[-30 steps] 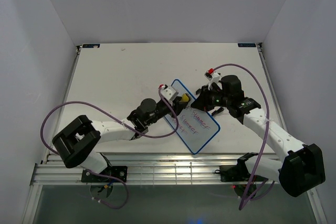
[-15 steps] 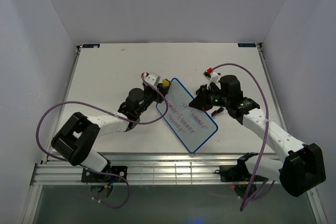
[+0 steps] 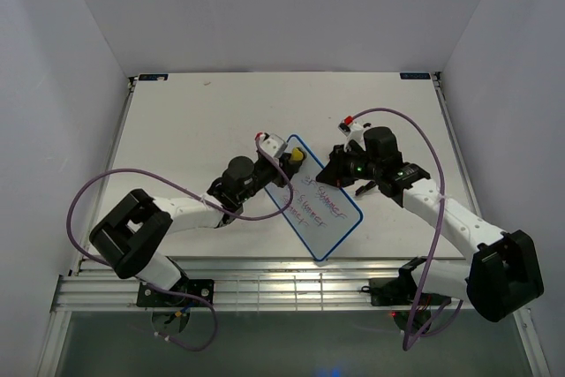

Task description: Erase the whiteboard

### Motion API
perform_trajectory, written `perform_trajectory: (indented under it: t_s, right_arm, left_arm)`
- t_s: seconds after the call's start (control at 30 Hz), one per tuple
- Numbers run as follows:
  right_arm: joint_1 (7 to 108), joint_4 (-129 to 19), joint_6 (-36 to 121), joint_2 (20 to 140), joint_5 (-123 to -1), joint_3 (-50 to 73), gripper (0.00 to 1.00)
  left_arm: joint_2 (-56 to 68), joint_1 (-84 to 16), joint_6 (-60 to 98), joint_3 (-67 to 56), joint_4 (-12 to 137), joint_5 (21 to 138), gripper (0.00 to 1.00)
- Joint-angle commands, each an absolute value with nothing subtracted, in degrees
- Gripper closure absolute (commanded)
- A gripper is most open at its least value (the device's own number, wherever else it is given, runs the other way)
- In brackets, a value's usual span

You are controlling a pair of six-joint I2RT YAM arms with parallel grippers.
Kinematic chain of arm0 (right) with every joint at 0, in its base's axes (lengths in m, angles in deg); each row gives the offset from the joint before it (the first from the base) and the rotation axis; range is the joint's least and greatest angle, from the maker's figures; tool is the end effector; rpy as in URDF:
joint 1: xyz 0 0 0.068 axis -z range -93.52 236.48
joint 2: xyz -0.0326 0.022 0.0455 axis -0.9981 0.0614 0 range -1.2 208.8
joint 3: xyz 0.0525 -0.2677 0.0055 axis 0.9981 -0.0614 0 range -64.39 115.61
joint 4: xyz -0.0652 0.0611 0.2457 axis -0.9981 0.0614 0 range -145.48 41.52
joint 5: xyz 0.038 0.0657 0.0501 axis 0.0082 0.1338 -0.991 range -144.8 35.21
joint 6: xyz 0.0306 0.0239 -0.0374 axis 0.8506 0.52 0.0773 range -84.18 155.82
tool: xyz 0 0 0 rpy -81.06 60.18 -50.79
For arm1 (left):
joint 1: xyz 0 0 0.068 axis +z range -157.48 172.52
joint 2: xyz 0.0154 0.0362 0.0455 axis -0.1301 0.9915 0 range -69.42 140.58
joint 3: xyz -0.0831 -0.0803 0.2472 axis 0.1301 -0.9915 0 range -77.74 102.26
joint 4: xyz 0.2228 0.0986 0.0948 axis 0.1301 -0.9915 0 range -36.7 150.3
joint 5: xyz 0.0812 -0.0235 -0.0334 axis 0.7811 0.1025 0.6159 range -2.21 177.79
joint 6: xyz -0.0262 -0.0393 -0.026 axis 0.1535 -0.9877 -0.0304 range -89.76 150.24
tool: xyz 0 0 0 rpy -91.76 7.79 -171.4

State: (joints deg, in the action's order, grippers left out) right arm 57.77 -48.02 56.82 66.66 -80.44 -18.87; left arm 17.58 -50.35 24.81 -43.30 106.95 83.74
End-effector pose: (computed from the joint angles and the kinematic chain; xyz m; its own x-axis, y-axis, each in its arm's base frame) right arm 0.2223 0.1393 0.2677 -0.6802 -0.0043 -0.7330 -0.5556 0.6553 0.5117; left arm 0.2266 -0.2139 0.2078 -0.1443 0.0050 -0.9895 0.7197 0.6868 -0.1015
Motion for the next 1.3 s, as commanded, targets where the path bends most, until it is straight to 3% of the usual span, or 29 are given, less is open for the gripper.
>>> perform_trajectory:
  t_s: [0.0,0.2,0.33,0.47,0.7,0.97,1.27]
  right_arm:
    - [54.9,-57.0,56.8,66.9,-88.1,-15.5,0.92]
    - [53.8,-57.0,56.2,66.1,-87.6,-16.0,0.92]
    - [53.8,-55.7,55.0,65.2,-87.2,-16.0,0.92]
    - [53.6,-55.6,54.2,64.7,-87.7,-16.7,0.92]
    - [53.4,-56.4,54.4,65.6,-87.9,-16.8,0.92]
    - [53.4,-60.1,56.6,68.1,-82.6,-16.8,0.92]
    - [53.4,-68.5,65.4,69.1,-79.5,-16.9,0.92]
  left_arm:
    - [17.2,-55.1,23.8,-42.1,103.0,80.8,0.99]
    - [19.2,-56.6,22.4,-40.2,99.1,86.6,0.99]
    - [19.2,-52.3,22.2,-38.8,95.4,86.8,0.99]
    - [18.1,-44.7,21.1,-39.1,94.9,81.7,0.97]
    - [19.8,-43.6,21.5,-37.3,94.3,72.9,0.99]
    - [16.3,-51.3,18.6,-42.2,96.8,75.5,1.0]
    - [13.3,-65.0,12.5,-52.9,111.4,83.5,1.0]
